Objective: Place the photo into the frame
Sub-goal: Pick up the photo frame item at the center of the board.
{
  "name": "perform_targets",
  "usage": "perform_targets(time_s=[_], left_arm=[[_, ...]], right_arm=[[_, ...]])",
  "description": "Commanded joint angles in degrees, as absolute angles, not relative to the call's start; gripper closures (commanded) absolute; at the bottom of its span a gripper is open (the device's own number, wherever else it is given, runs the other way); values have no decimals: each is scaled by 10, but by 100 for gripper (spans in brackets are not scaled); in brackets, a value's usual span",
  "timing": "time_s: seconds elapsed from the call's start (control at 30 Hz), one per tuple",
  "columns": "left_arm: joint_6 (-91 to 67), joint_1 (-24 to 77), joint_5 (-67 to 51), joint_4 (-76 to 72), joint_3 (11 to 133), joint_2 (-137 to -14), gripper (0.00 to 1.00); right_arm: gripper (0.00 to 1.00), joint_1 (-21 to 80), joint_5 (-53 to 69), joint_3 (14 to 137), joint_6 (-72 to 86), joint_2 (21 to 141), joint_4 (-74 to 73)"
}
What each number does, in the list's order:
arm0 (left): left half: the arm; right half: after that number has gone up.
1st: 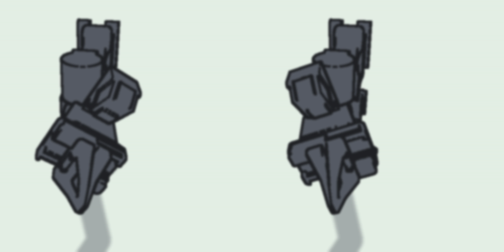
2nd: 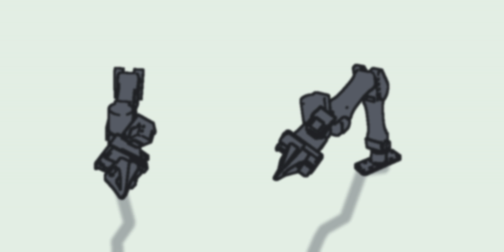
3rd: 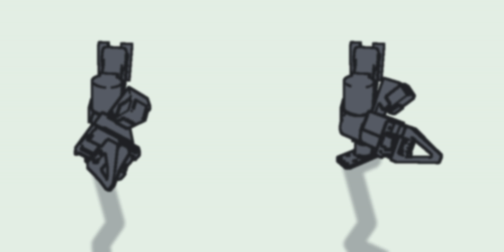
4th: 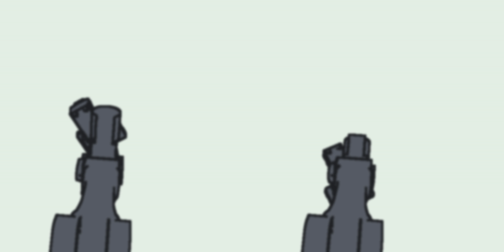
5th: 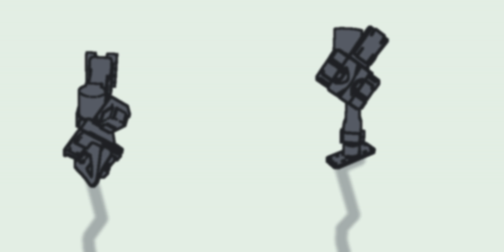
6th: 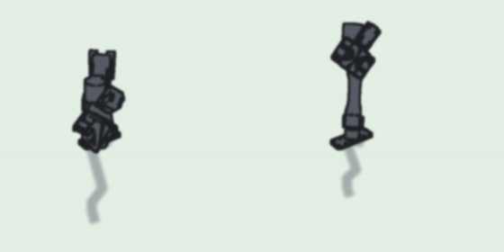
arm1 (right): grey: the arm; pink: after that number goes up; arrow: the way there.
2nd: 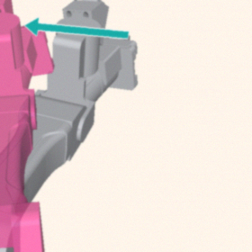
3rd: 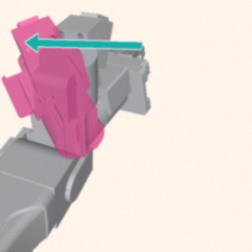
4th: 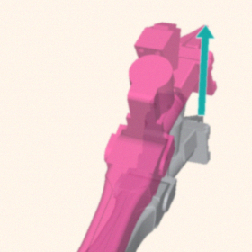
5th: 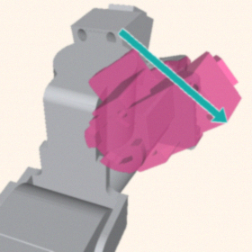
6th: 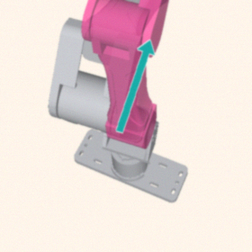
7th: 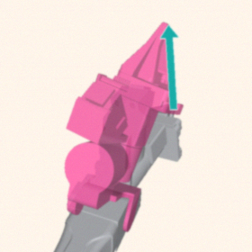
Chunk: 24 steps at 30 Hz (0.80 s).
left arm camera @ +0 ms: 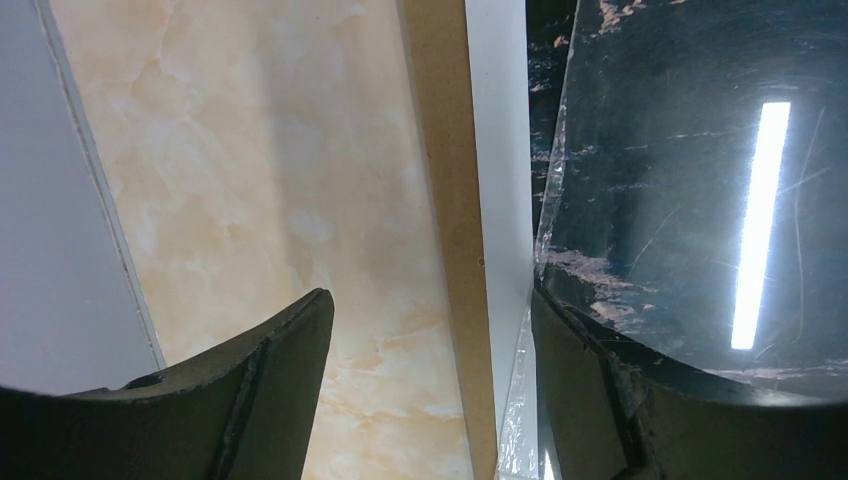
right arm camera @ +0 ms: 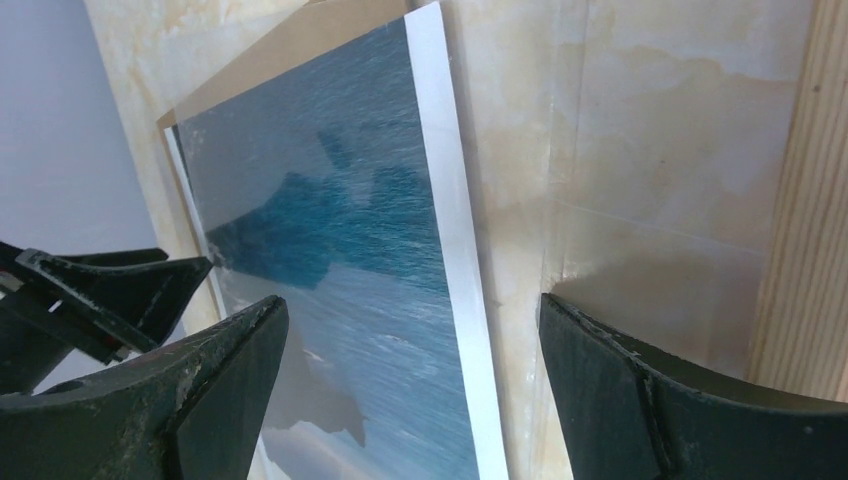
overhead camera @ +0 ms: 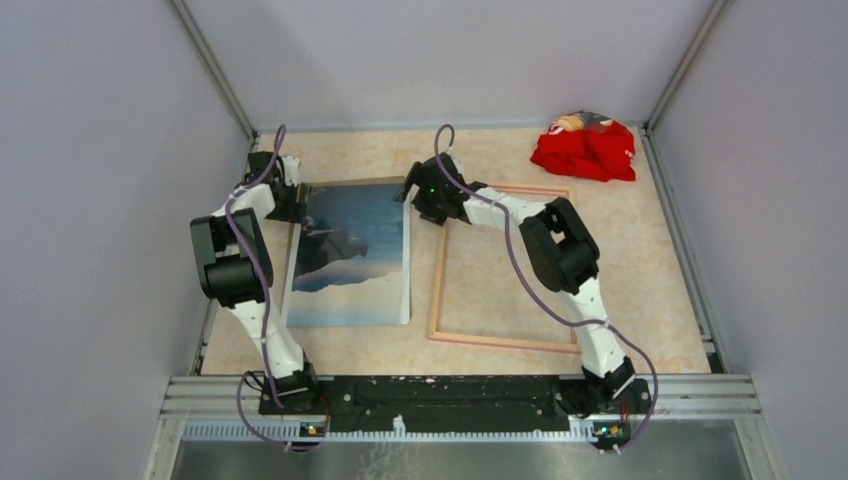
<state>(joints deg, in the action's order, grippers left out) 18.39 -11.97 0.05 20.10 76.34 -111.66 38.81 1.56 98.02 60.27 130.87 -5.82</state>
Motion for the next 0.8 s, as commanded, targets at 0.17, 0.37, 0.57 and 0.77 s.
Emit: perform_targets(time_s=[0.17,0.37,0.57,0.77], left_arm=[[206,-102,20,220,727,-1134,22],[212,-96,24,220,722,-1133,23],[215,-92,25,220,716,-1132,25],[217,-89,24,219,713,-1131,26]], right_arm=[[5,383,82,908,654,1295,58],[5,380,123,856,688,1262,187],[5,381,151,835,712,1244,266],[5,382,145,825,695,1216,266]])
